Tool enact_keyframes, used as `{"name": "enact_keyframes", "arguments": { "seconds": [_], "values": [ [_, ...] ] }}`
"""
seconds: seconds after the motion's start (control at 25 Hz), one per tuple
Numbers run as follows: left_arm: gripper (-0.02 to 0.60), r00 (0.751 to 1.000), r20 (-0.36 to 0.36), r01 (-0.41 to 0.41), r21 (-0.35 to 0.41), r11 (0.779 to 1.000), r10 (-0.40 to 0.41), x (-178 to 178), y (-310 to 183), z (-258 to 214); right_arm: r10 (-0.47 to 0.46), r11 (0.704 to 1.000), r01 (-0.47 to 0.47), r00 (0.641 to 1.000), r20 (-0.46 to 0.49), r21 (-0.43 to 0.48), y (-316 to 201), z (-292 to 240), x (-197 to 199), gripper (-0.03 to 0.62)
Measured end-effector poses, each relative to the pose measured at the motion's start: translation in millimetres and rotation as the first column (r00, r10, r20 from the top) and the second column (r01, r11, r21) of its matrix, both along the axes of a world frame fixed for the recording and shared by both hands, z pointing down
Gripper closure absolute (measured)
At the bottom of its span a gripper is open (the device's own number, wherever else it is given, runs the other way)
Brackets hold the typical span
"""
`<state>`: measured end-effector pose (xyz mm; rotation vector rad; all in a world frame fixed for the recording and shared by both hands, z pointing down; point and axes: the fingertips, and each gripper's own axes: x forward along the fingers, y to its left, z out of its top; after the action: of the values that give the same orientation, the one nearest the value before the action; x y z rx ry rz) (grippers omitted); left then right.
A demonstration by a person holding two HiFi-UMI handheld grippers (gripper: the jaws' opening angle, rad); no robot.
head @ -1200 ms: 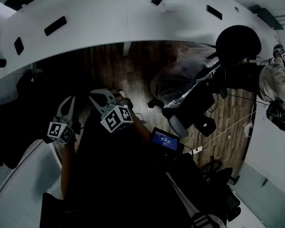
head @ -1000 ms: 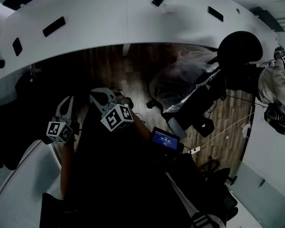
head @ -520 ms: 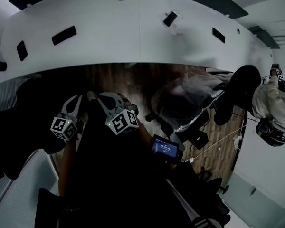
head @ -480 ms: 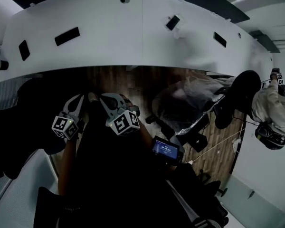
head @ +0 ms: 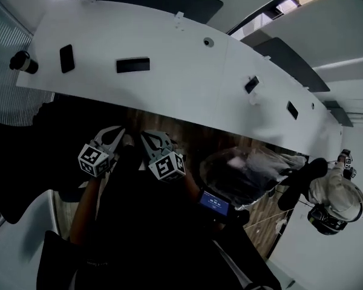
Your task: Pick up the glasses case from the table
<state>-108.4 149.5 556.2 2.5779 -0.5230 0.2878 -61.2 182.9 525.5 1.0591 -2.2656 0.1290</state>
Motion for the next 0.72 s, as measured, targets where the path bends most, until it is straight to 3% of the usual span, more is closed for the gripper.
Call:
{"name": "enact_keyframes", "arguments": {
  "seconds": [0.36, 0.72],
  "values": [
    [0.575, 0.997, 0.045, 0.058, -0.025, 0.998, -0.057, -79.9, -66.0, 25.8, -0.086, 0.996, 0.086, 0.996, -0.015, -0.031, -66.4, 10.5, -51.9, 0.586],
    [0.575, 0.988, 0.057, 0.149, -0.063, 0.987, -0.145, -76.3, -118.1, 27.7, -0.119, 0.989, 0.117, 0.993, -0.013, -0.095, -123.6, 41.5, -38.8, 0.586]
  ]
}}
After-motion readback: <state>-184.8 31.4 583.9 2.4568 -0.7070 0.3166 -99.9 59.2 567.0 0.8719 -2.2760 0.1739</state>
